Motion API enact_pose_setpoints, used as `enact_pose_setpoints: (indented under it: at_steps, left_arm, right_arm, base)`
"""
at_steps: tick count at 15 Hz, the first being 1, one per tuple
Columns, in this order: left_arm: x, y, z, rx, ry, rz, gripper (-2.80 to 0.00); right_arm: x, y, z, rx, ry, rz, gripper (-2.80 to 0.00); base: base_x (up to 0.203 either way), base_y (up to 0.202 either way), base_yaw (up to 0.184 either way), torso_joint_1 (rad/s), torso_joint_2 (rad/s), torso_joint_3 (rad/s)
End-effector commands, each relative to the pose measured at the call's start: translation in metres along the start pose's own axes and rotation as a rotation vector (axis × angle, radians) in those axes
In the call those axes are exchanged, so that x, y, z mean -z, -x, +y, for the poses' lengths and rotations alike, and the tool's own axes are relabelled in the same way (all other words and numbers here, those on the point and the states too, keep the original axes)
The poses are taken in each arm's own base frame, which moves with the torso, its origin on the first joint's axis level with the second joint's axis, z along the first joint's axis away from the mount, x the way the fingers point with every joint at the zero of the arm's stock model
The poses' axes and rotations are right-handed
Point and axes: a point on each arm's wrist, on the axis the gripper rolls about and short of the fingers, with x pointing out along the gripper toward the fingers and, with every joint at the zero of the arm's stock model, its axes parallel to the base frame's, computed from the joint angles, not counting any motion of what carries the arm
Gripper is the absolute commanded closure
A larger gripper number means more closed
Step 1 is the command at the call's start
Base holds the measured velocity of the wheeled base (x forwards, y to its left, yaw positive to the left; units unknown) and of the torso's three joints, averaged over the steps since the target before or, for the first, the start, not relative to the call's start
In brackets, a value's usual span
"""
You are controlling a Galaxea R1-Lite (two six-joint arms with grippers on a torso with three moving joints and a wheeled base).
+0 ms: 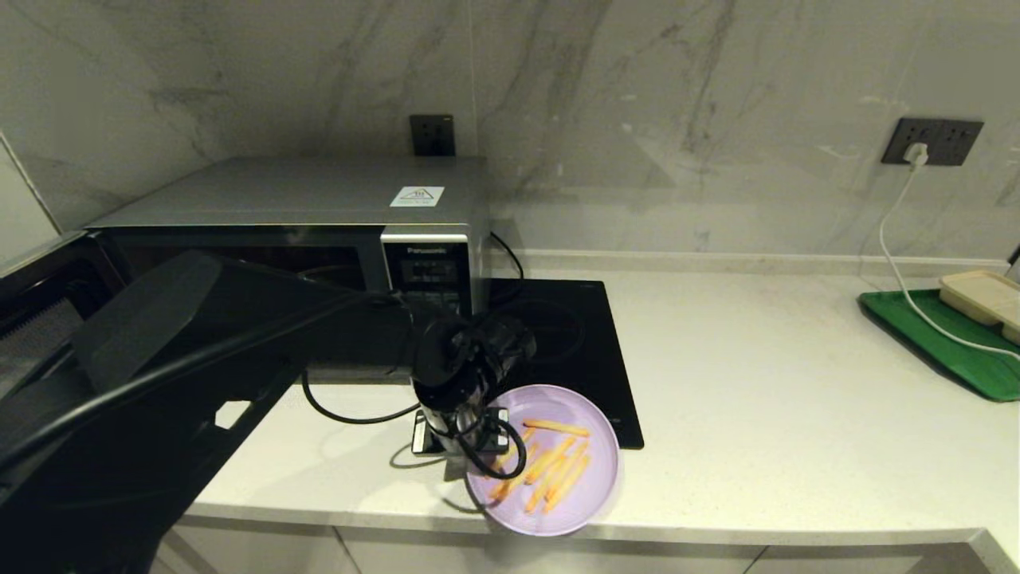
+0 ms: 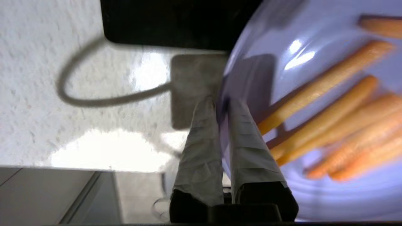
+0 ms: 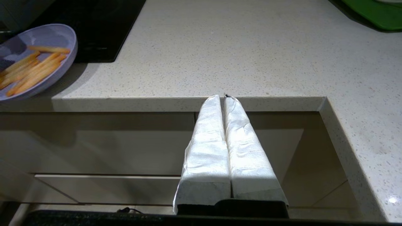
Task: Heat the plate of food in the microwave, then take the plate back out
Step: Put the plate in the microwave oven
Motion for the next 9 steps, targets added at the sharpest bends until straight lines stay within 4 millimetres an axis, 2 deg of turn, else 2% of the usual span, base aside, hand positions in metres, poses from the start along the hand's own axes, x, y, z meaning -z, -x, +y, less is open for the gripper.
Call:
enact_pose_setpoints:
  at_steps: [1, 9]
  left_arm:
    - [0.0041, -0.0020, -0.0006, -0.010, -0.006, 0.012, 0.00]
    - [0.0040, 0.0031, 0.0000, -0.005, -0.006, 0.003, 0.00]
  right_arm:
    - [0.0000, 0.0000, 0.0000, 0.000, -0.001, 0.001, 0.00]
    - [0.0000, 0.0000, 0.0000, 0.000, -0.001, 0.001, 0.00]
  base:
    - [0.000, 0.000, 0.000, 0.000, 0.00, 0.000]
    - [0.000, 0.000, 0.000, 0.000, 0.00, 0.000]
